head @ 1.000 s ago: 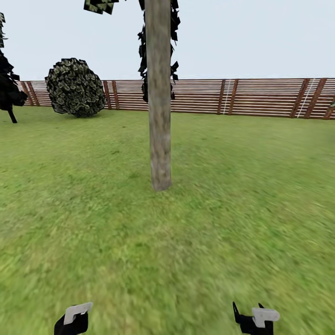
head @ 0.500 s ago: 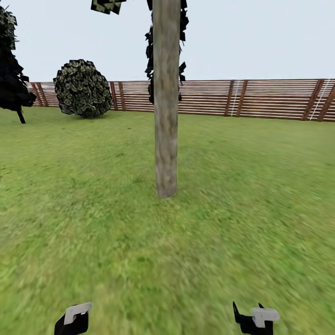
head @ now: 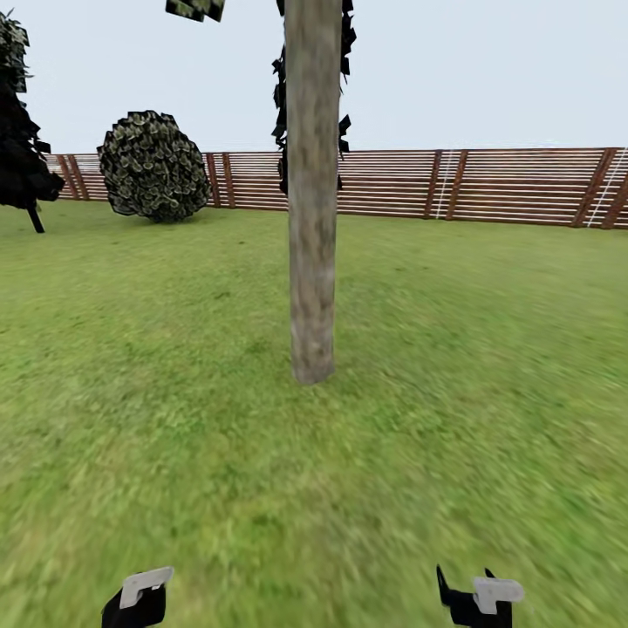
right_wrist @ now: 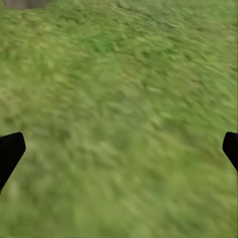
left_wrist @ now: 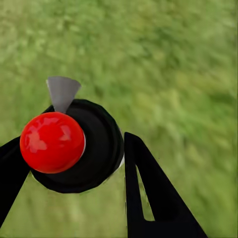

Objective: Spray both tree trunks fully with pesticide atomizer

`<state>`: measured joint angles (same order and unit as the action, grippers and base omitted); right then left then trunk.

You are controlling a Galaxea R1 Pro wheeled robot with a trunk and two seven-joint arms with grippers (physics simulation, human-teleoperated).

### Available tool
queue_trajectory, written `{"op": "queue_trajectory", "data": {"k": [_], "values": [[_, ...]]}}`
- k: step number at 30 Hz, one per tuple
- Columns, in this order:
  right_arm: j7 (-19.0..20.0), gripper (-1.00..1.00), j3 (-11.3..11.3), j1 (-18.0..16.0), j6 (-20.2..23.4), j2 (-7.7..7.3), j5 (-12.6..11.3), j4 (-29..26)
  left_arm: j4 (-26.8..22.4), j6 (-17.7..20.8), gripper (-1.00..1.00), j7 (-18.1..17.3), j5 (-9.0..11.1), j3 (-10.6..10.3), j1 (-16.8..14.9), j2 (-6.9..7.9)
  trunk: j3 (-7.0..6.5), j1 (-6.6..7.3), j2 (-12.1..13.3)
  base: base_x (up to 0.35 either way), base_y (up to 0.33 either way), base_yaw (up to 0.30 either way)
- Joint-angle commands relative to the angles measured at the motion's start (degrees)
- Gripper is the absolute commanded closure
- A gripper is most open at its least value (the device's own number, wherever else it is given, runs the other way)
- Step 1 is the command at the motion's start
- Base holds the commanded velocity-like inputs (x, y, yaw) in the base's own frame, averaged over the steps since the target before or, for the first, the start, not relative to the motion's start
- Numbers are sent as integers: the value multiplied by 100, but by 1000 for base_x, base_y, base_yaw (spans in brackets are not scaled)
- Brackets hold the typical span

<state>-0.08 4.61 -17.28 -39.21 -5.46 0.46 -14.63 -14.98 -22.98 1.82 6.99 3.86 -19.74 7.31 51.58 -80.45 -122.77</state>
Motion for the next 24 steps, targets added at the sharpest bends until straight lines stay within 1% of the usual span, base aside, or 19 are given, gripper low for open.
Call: {"op": "queue_trajectory", "data": {"k": [1,9,24], "values": [[-1,-100,16,-3,-17,1,7,4,4,-19,100,-6,48,-8,-3,0,5,-3,-2,338,0,0],[-1,-100,13,-3,-17,1,7,4,4,-16,100,-6,50,-8,-3,3,5,-3,-2,338,-21,0],[-1,-100,18,-3,-17,1,7,-5,4,-15,100,-6,57,-8,-3,6,5,-3,-2,335,-93,0]]}}
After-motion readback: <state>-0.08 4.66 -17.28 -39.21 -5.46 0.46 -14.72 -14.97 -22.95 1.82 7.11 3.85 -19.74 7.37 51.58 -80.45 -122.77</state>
